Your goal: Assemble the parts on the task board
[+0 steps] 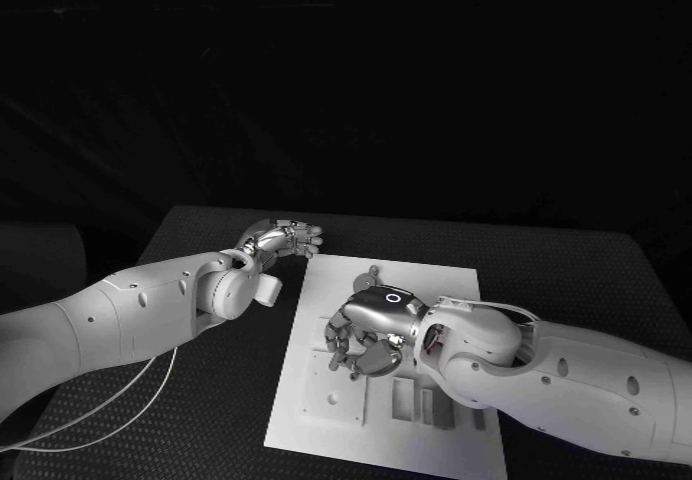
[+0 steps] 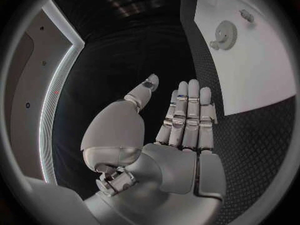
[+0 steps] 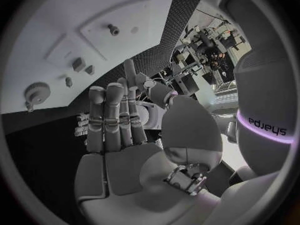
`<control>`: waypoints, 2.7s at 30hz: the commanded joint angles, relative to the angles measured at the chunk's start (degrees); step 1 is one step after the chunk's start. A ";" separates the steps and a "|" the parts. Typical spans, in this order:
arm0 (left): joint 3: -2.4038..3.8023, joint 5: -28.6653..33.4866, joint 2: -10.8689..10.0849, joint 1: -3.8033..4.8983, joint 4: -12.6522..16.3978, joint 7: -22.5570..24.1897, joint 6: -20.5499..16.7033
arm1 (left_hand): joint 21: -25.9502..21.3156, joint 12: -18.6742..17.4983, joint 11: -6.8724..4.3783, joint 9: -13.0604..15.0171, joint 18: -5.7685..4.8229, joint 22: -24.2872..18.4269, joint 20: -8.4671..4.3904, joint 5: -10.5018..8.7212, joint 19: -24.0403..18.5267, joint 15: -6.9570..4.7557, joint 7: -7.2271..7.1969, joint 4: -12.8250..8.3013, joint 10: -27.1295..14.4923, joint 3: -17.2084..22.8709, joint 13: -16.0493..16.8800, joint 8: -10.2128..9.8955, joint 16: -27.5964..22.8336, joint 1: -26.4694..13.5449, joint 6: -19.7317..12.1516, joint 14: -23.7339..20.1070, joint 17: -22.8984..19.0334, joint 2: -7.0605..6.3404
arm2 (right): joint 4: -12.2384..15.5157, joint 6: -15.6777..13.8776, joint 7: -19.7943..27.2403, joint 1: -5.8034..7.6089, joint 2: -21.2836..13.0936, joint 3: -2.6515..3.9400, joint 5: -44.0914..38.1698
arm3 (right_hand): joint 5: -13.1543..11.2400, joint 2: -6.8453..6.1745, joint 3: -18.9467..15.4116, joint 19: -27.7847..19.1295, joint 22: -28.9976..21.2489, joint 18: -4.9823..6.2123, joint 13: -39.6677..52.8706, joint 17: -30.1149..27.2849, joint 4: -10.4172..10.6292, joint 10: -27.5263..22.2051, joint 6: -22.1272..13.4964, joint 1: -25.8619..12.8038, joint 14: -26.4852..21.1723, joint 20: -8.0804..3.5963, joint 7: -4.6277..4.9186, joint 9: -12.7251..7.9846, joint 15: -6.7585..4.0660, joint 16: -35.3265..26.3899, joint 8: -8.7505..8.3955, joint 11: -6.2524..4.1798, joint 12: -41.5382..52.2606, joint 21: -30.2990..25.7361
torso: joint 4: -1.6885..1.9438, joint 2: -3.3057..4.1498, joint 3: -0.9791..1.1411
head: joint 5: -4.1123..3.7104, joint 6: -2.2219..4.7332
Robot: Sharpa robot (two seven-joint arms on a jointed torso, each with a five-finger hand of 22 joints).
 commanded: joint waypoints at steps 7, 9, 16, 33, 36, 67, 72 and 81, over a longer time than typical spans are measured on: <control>0.05 0.37 0.49 0.03 0.10 0.31 0.71 | -0.29 -0.27 0.23 -0.10 0.72 0.10 0.27 0.13 -0.04 0.00 0.15 0.32 -0.03 -0.02 -0.08 0.31 -0.22 -0.39 -0.02 -0.14 0.13 0.09 | -1.68 -0.34 1.02 -2.38 2.74 -1.34 -4.79 | 0.13 1.03 -0.08 0.07 1.06 2.42 0.06 0.09 0.19 0.67 0.11 1.61 -0.09 -0.49 0.05 0.11 -0.34 0.32 0.19 -0.63 0.20 0.31 | -0.01 0.06 -0.02 | 0.48 -0.06; 0.05 0.37 0.54 0.03 0.11 0.31 0.73 | -0.30 -0.26 0.23 -0.10 0.72 0.11 0.27 0.13 -0.05 0.00 0.15 0.32 -0.03 -0.01 -0.08 0.32 -0.23 -0.38 -0.02 -0.13 0.14 0.09 | -1.99 -0.35 1.05 -2.95 3.15 -1.60 -5.81 | 0.13 1.02 -0.08 0.07 1.06 2.42 0.07 0.09 0.19 0.67 0.11 1.63 -0.09 -0.50 0.05 0.12 -0.34 0.32 0.19 -0.63 0.20 0.32 | -0.01 0.04 0.00 | 0.64 -0.20; 0.05 0.37 0.56 0.04 0.34 0.20 0.80 | -0.32 -0.26 0.23 -0.11 0.72 0.12 0.28 0.12 -0.06 0.00 0.15 0.31 -0.03 -0.01 -0.09 0.33 -0.27 -0.38 -0.02 -0.14 0.17 0.07 | -3.22 -0.15 1.10 -4.66 3.29 -1.67 -6.54 | 0.13 0.96 -0.07 0.08 1.06 2.42 0.09 0.10 0.17 0.68 0.12 1.69 -0.05 -0.52 0.05 0.14 -0.35 0.34 0.20 -0.64 0.23 0.36 | 0.05 0.04 0.03 | 1.11 -0.84; 0.05 0.37 0.52 0.04 0.33 0.18 0.84 | -0.38 -0.26 0.23 -0.13 0.70 0.16 0.29 0.13 -0.08 0.01 0.15 0.35 -0.02 0.01 -0.10 0.36 -0.36 -0.41 -0.01 -0.16 0.25 0.06 | -3.51 0.36 0.62 -4.84 3.31 -1.68 -8.03 | 0.13 0.86 -0.06 0.10 1.05 2.42 0.14 0.12 0.17 0.72 0.18 1.78 0.01 -0.55 0.03 0.21 -0.37 0.39 0.24 -0.66 0.29 0.46 | -0.07 -0.02 0.03 | 1.36 -1.18; 0.05 0.37 0.50 0.04 0.30 0.16 0.82 | -0.39 -0.26 0.23 -0.13 0.70 0.17 0.29 0.13 -0.08 0.01 0.15 0.36 -0.03 0.01 -0.11 0.37 -0.38 -0.42 -0.02 -0.16 0.27 0.05 | -3.50 0.96 0.61 -4.84 3.34 -1.68 -8.25 | 0.13 0.86 -0.06 0.10 1.05 2.42 0.15 0.13 0.18 0.73 0.18 1.80 0.02 -0.55 0.03 0.22 -0.38 0.40 0.25 -0.67 0.31 0.48 | -0.06 -0.01 0.04 | 1.37 -1.20; 0.04 0.37 0.46 0.03 0.27 -0.04 0.77 | -0.50 -0.29 0.27 -0.23 0.69 0.25 0.31 0.12 -0.10 0.04 0.23 0.42 -0.10 0.03 -0.16 0.32 -0.57 -0.49 -0.23 -0.17 0.47 -0.06 | -3.75 4.78 -1.62 -4.83 4.13 -3.00 -13.56 | 0.13 -0.64 1.77 -0.34 0.95 2.42 0.31 0.33 0.47 0.62 0.27 1.87 -0.26 -0.34 0.01 0.38 -0.33 0.54 0.20 -0.63 0.39 0.63 | -0.01 -0.10 0.06 | 1.59 -1.15; 0.04 0.37 0.38 0.03 0.28 -0.07 0.75 | -0.51 -0.29 0.27 -0.23 0.69 0.26 0.31 0.11 -0.10 0.04 0.23 0.43 -0.10 0.03 -0.16 0.33 -0.59 -0.50 -0.23 -0.17 0.48 -0.07 | -3.71 4.66 -1.55 -4.83 4.39 -3.18 -13.54 | 0.43 -1.39 3.05 -0.46 0.89 2.42 0.36 0.38 0.68 0.58 0.34 1.42 -0.36 -0.15 0.04 0.37 -0.27 0.58 0.08 -0.58 0.41 0.71 | -0.03 -0.02 -0.03 | 1.56 -1.27; 0.04 0.37 0.38 0.03 0.27 -0.34 0.99 | -0.53 -0.29 0.27 -0.24 0.69 0.28 0.31 0.11 -0.10 0.04 0.23 0.43 -0.10 0.04 -0.17 0.34 -0.62 -0.49 -0.24 -0.18 0.52 -0.09 | -4.09 3.75 -1.50 -4.82 4.74 -3.29 -11.16 | 6.18 -3.51 1.92 -1.06 0.80 2.42 0.17 -0.02 0.44 -0.70 -0.54 -2.48 -0.86 0.23 0.48 -0.04 0.23 0.27 -0.99 -0.05 -0.13 0.98 | -0.06 -0.02 -0.06 | 1.50 -1.22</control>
